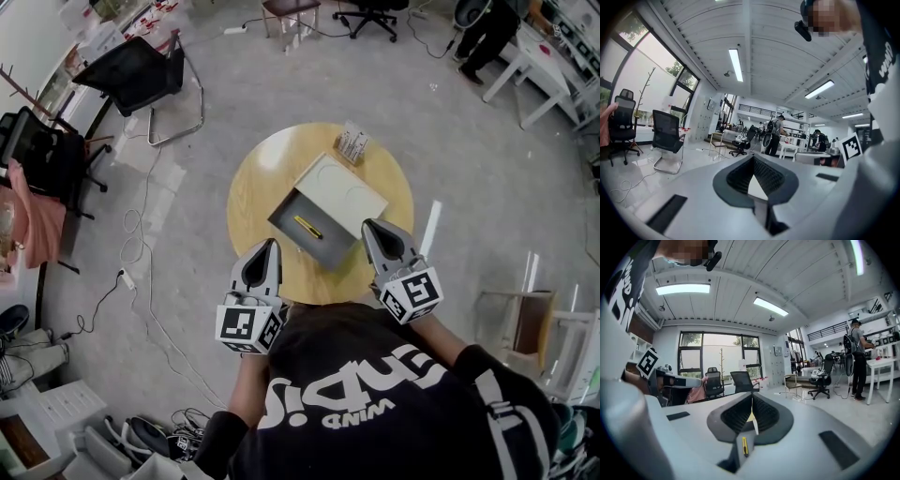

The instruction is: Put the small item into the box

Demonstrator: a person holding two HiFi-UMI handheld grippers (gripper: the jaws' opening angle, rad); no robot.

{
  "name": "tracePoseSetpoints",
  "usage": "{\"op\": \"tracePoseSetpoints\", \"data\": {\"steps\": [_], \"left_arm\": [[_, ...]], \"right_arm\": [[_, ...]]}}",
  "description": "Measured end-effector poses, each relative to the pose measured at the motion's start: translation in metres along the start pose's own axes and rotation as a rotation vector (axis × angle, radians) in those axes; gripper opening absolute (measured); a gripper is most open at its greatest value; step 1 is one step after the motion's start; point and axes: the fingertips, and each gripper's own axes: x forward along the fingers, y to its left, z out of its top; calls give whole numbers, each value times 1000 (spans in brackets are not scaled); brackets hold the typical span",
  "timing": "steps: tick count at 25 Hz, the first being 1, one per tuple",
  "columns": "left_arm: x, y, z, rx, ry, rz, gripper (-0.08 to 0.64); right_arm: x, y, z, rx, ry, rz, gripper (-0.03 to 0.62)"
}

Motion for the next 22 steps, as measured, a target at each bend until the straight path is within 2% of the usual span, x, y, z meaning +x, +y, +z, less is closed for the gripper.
{"op": "tracePoseSetpoints", "data": {"steps": [7, 22], "left_arm": [[0, 4, 8, 4, -15, 14, 9], [6, 7, 6, 4, 6, 8, 9]], "right_arm": [[5, 6, -7, -9, 24, 38, 3], [7, -2, -15, 15, 53, 18, 3]]}}
